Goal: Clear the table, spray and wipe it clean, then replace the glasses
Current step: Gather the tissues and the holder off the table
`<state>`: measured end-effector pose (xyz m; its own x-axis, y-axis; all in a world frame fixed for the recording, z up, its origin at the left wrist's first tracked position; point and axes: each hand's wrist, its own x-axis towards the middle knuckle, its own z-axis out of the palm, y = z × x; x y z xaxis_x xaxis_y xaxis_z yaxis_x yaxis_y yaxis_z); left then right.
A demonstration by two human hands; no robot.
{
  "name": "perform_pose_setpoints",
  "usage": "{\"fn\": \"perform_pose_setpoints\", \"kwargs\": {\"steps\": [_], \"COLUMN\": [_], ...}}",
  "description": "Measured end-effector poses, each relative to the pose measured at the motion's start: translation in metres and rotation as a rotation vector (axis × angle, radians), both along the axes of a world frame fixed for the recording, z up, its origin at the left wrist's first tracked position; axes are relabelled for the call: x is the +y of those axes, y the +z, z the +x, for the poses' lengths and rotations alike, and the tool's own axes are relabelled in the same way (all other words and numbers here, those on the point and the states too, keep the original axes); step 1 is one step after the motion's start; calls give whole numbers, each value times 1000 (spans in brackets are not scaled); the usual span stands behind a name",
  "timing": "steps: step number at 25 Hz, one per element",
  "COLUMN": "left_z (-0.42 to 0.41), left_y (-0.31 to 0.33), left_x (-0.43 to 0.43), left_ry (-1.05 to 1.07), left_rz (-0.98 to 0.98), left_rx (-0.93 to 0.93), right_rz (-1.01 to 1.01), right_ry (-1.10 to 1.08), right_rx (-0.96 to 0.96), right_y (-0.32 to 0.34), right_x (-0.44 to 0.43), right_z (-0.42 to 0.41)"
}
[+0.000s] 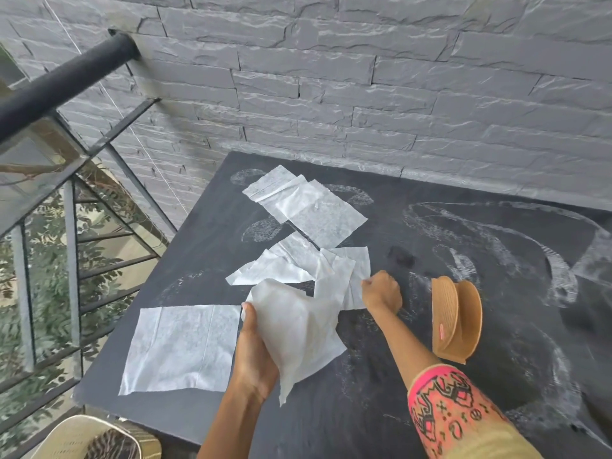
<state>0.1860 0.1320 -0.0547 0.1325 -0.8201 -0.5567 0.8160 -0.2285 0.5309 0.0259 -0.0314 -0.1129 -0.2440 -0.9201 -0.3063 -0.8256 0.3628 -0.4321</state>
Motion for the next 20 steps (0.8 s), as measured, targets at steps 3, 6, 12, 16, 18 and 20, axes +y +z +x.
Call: {"fn": "perform_pose_setpoints", "kwargs": {"steps": [3, 6, 12, 16, 18, 20], "left_z": [3, 5, -3, -8, -11, -15], "left_y": [2, 3, 9, 8, 9, 12], "left_x": [-2, -5, -13, -18, -20, -21], "left_ry": [9, 7, 73, 91, 99, 85], "left_rz": [13, 99, 110, 151, 166, 153], "left_rx": [16, -55, -51, 2, 24, 22], "right_rz": [-8, -72, -274, -334, -331, -314], "right_ry": [-102, -344, -288, -61, -14, -42], "right_rx": [-256, -609, -617, -457, -533, -679], "right_y": [1, 23, 99, 135, 138, 134], "right_x": [-5, 3, 27, 46, 56, 65], "right_z": [-3, -11, -43, -34, -16, 10]}}
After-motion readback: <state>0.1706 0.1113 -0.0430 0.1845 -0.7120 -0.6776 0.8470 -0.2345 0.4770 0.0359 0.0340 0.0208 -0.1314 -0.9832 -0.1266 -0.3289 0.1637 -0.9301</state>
